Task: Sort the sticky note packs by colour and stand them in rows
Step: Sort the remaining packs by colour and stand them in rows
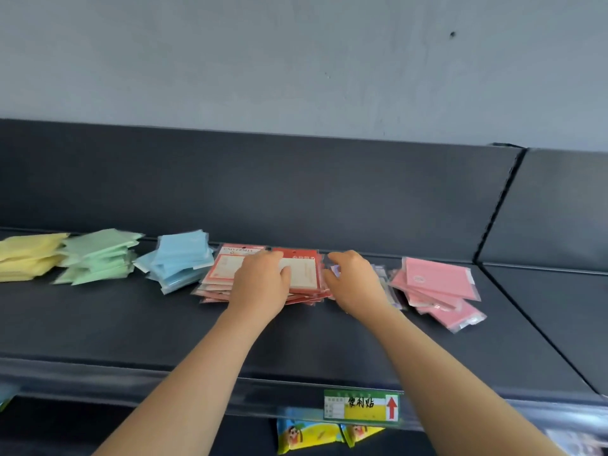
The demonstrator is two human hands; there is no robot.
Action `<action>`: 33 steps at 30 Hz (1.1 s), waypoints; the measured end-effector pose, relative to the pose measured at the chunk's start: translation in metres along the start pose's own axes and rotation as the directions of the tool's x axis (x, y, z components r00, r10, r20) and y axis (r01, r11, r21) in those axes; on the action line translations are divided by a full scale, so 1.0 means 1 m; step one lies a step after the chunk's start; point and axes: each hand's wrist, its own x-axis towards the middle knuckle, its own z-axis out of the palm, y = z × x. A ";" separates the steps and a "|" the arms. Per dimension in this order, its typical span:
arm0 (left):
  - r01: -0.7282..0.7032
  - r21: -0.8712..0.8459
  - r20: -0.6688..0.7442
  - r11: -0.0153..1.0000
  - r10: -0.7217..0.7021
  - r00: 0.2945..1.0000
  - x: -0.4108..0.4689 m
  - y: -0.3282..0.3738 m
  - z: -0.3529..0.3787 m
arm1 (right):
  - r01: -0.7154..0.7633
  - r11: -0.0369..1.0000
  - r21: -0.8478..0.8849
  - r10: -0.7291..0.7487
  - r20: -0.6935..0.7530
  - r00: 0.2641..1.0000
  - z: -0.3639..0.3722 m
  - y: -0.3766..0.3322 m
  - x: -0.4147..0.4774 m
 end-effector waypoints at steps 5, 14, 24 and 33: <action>-0.165 0.055 -0.037 0.985 0.167 0.985 -0.003 0.024 0.002 | -0.002 0.980 -0.199 -0.019 -0.104 0.994 -0.025 0.019 -0.012; -0.326 -0.008 -0.015 0.945 0.326 0.945 -0.021 0.111 0.035 | -0.084 0.961 -0.263 0.021 -0.232 0.972 -0.078 0.090 -0.050; -0.348 -0.140 0.021 0.927 0.354 0.935 -0.054 0.260 0.092 | -0.191 0.932 -0.309 0.109 -0.264 0.958 -0.175 0.210 -0.105; -0.376 -0.122 0.118 0.918 0.390 0.913 -0.085 0.382 0.162 | -0.290 0.902 -0.319 0.206 -0.271 0.940 -0.249 0.327 -0.149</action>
